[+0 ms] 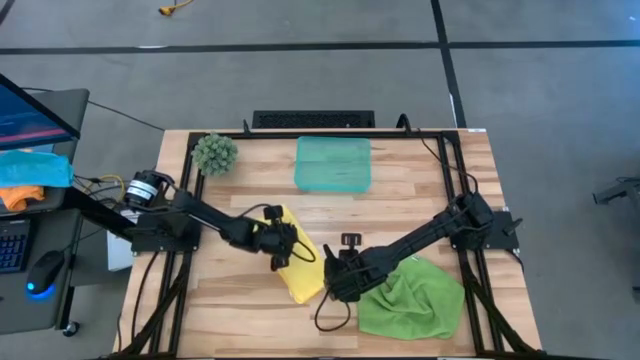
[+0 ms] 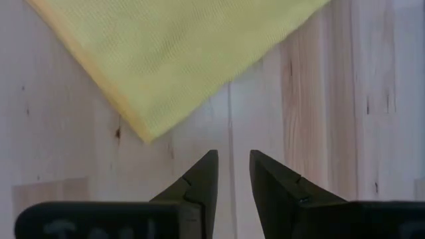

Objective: Roll microfiber towels into tight, uniform cylinder then place into a basket
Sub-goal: Fold the yellow microfiber cloth

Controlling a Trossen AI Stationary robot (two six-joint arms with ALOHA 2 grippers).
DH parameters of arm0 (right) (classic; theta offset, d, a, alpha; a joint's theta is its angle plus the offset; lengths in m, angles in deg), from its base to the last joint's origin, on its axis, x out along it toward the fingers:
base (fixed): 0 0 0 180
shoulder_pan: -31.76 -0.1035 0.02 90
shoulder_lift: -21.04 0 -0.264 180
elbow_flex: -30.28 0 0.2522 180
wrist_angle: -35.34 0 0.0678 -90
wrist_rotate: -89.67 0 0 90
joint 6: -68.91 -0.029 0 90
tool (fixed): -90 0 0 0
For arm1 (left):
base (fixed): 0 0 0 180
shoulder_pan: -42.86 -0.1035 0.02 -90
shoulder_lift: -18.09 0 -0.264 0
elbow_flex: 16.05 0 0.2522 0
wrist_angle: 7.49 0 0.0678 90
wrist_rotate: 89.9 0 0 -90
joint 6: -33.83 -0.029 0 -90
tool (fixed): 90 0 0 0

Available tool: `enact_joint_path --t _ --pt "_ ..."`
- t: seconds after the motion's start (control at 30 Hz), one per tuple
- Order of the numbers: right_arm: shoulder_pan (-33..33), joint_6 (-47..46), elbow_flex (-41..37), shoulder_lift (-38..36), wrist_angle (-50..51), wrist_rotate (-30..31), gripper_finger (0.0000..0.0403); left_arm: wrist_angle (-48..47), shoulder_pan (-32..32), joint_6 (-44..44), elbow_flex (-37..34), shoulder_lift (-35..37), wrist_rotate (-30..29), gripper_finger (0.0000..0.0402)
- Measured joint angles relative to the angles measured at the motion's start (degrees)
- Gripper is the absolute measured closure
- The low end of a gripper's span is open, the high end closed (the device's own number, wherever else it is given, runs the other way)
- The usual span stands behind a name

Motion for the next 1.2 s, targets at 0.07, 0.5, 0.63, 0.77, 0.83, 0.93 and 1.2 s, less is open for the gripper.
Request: enact_joint_path --t 0.07,0.5,0.63,0.77,0.83,0.93,1.2 --pt "0.2 0.0 0.0 0.0 0.0 0.0 0.0291 1.9 -0.8 -3.6 -0.1 -0.1 0.7 0.0371" --pt "-0.6 -4.5 0.0 0.0 7.5 0.8 0.0291 7.2 -1.7 -17.8 2.1 0.0 0.9 0.0370" --pt "-1.3 -6.9 0.0 0.0 10.6 2.4 0.0291 5.1 -1.7 -19.0 5.0 0.3 0.6 0.0370" --pt "-2.5 -8.5 0.0 0.0 12.9 3.7 0.0291 -1.3 -0.5 -16.7 8.6 1.1 0.3 0.0370" --pt "-3.2 -9.8 0.0 -0.4 14.5 4.9 0.0291 -3.6 0.9 -14.2 10.1 1.4 0.5 0.0370" --pt "-4.1 -11.8 0.0 -0.8 16.5 6.4 0.0291 -4.0 4.3 -10.1 10.7 1.4 0.5 0.0370" --pt "-6.3 -12.9 0.0 -2.4 16.3 10.9 0.0291 -3.3 15.7 2.5 10.3 1.3 -1.4 0.0370"
